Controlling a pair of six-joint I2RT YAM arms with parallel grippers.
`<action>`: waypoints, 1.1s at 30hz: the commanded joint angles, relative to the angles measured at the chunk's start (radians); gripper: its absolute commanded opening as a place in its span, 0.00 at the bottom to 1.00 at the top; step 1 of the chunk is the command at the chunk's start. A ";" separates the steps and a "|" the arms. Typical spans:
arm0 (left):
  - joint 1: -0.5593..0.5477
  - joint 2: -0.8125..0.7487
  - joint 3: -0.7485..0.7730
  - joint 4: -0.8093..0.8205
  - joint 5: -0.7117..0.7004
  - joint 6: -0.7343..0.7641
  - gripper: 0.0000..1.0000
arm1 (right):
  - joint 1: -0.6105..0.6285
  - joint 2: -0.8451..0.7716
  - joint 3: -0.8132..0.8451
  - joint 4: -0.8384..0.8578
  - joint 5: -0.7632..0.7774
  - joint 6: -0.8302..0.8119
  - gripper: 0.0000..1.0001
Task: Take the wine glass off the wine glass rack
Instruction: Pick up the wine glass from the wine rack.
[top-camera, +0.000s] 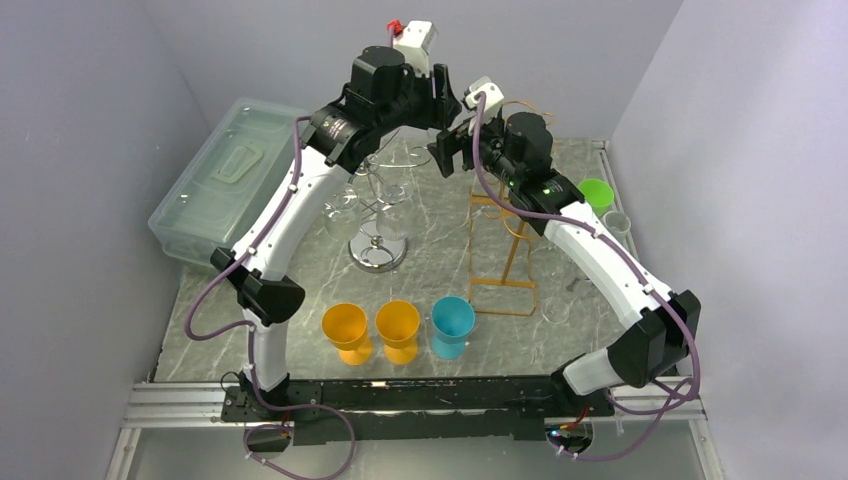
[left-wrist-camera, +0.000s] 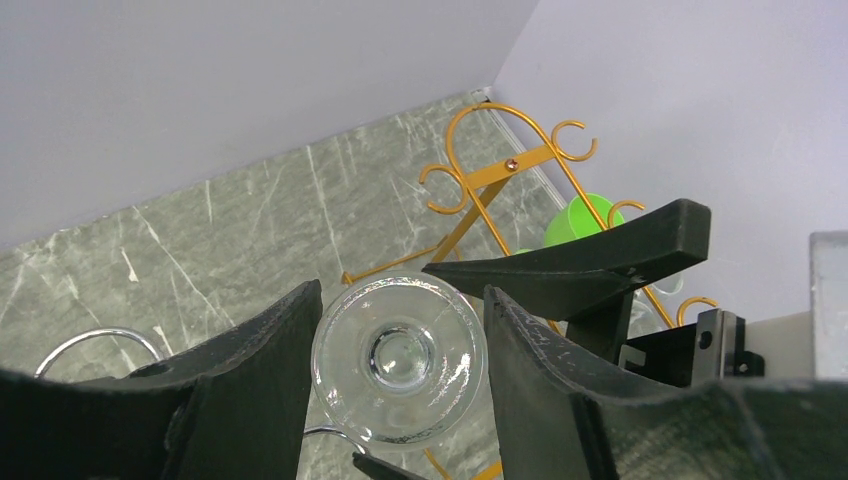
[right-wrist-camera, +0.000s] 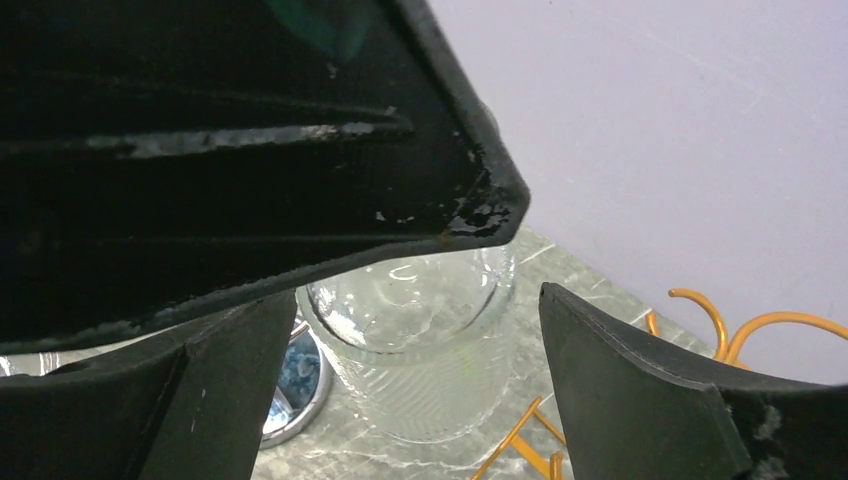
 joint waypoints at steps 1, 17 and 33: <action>-0.003 -0.009 0.051 0.105 0.056 -0.043 0.25 | 0.008 -0.043 -0.033 0.108 -0.019 0.003 0.92; 0.020 -0.023 0.030 0.127 0.100 -0.092 0.25 | 0.008 -0.036 -0.039 0.131 0.008 0.006 0.58; 0.021 -0.060 -0.011 0.194 0.097 -0.085 0.90 | 0.008 -0.097 -0.040 0.124 0.032 0.050 0.22</action>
